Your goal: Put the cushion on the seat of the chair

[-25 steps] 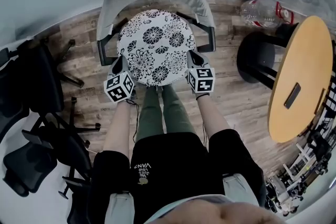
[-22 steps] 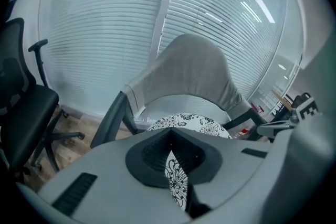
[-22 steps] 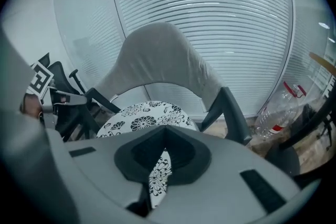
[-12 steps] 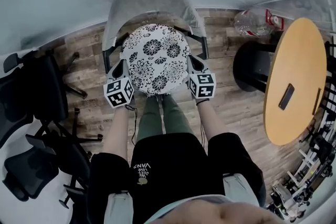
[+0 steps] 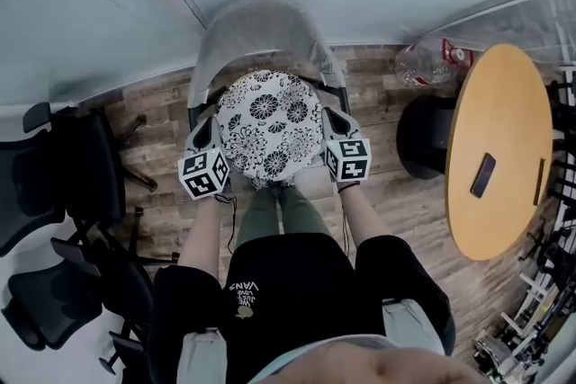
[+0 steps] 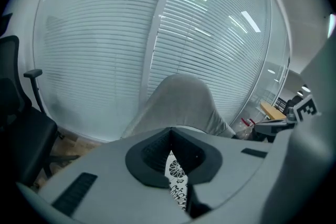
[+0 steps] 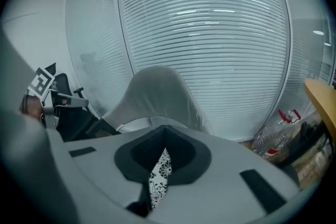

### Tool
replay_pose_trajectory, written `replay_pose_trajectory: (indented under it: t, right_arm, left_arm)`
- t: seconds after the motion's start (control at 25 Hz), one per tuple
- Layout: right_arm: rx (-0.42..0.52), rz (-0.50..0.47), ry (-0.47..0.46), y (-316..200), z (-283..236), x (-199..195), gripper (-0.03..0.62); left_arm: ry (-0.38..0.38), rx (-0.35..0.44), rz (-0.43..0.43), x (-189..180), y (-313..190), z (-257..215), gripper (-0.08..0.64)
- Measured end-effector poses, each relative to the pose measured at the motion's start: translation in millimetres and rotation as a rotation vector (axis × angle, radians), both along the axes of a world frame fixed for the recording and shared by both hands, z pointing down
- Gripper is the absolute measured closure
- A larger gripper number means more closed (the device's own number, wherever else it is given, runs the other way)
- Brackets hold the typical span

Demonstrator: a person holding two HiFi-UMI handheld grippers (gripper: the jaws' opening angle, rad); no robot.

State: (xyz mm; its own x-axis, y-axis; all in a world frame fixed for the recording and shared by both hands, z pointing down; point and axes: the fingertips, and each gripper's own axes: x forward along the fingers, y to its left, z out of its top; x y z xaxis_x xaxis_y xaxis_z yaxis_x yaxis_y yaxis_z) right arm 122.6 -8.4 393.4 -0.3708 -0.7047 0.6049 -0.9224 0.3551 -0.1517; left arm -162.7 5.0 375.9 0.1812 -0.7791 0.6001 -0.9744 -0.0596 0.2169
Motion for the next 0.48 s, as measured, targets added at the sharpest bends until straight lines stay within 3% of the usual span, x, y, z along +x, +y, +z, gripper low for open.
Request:
replay_pose_trajectory:
  t: [0.48]
  right_arm:
    - [0.109,0.021,-0.018,-8,-62,6,0.575]
  left_arm:
    - [0.035,0.103,-0.020,0,1,-57,0.549]
